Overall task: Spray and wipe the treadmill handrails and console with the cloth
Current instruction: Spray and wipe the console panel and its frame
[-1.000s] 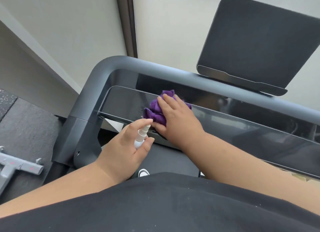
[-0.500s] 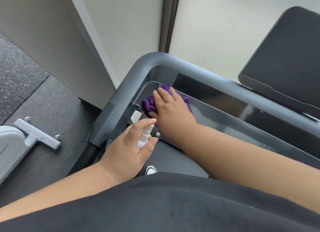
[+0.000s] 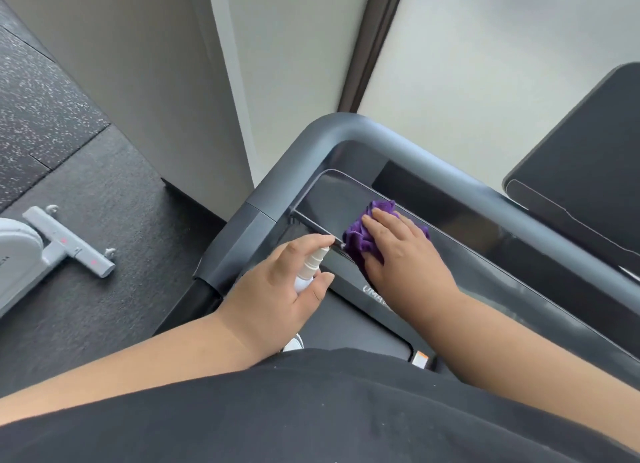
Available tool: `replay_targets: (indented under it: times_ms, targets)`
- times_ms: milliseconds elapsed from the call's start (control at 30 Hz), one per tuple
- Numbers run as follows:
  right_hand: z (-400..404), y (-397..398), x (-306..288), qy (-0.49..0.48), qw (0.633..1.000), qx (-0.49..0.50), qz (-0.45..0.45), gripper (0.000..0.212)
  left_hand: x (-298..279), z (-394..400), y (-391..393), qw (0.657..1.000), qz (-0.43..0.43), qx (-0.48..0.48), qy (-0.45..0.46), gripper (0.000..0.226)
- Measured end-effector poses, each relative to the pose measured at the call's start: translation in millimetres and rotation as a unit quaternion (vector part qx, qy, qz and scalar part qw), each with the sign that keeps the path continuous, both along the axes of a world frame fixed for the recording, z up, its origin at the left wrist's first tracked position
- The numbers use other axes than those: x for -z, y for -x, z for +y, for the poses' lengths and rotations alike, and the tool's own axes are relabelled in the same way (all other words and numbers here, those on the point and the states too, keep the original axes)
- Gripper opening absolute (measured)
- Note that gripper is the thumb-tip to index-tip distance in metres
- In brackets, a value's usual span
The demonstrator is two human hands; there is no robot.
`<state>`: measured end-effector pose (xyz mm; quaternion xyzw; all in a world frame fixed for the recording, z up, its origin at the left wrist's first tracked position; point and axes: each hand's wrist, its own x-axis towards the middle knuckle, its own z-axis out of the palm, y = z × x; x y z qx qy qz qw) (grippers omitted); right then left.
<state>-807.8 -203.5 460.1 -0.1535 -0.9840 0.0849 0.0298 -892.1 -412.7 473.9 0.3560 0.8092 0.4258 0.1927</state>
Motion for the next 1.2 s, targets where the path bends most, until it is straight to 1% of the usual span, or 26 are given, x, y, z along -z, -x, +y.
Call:
replay_targets:
  times_ms: [67,167,233,333,400,467,600,700,767,833,933,1000,1033,1133,1200]
  targets:
    - [-2,8,-3,-0.003,1.000,-0.003,-0.012,0.049,1,-8,5,1.000,-0.003,-0.014,0.000,0.041]
    - [-9,42,-6,-0.004,0.999,-0.025,-0.027,0.049,3,-16,9,1.000,-0.002,-0.029,0.003,0.042]
    - [-19,72,-5,-0.011,0.998,-0.048,-0.025,0.053,4,-18,10,1.000,0.003,-0.031,0.001,0.043]
    - [-34,94,-6,-0.016,0.999,-0.037,-0.021,0.059,4,-16,12,1.000,0.011,-0.021,-0.004,0.041]
    - [-34,86,-7,-0.015,0.999,-0.036,-0.012,0.060,5,-13,13,1.000,0.014,-0.012,-0.012,0.042]
    - [-26,69,-7,0.007,0.999,-0.032,-0.027,0.062,6,-10,14,1.000,0.011,-0.008,-0.022,0.043]
    - [-9,24,-4,0.027,0.998,0.009,-0.047,0.062,7,-4,12,1.000,0.006,0.004,-0.021,0.043]
    - [-5,7,-2,0.009,0.999,0.020,-0.045,0.061,6,-5,14,1.000,0.000,-0.001,-0.022,0.042]
    - [-9,18,-3,-0.020,0.999,0.020,-0.029,0.060,6,-7,16,1.000,-0.007,-0.010,-0.024,0.041]
    - [-16,44,-2,-0.042,0.999,-0.006,-0.021,0.061,6,-8,17,1.000,-0.002,-0.012,-0.018,0.041]
    - [-28,83,1,-0.064,0.990,-0.080,-0.092,0.070,5,-7,16,1.000,0.006,-0.003,-0.013,0.041]
    - [-29,93,4,-0.073,0.987,-0.089,-0.115,0.071,4,-5,14,1.000,0.008,0.018,-0.012,0.042]
    - [-27,91,4,-0.060,0.988,-0.083,-0.118,0.071,3,-3,14,1.000,0.009,0.028,-0.010,0.042]
    - [-21,64,-2,0.026,0.991,-0.054,-0.122,0.073,3,3,12,0.999,0.008,0.040,-0.006,0.042]
    - [-18,38,-2,0.040,0.993,-0.050,-0.099,0.071,3,6,12,0.999,0.015,0.040,-0.004,0.042]
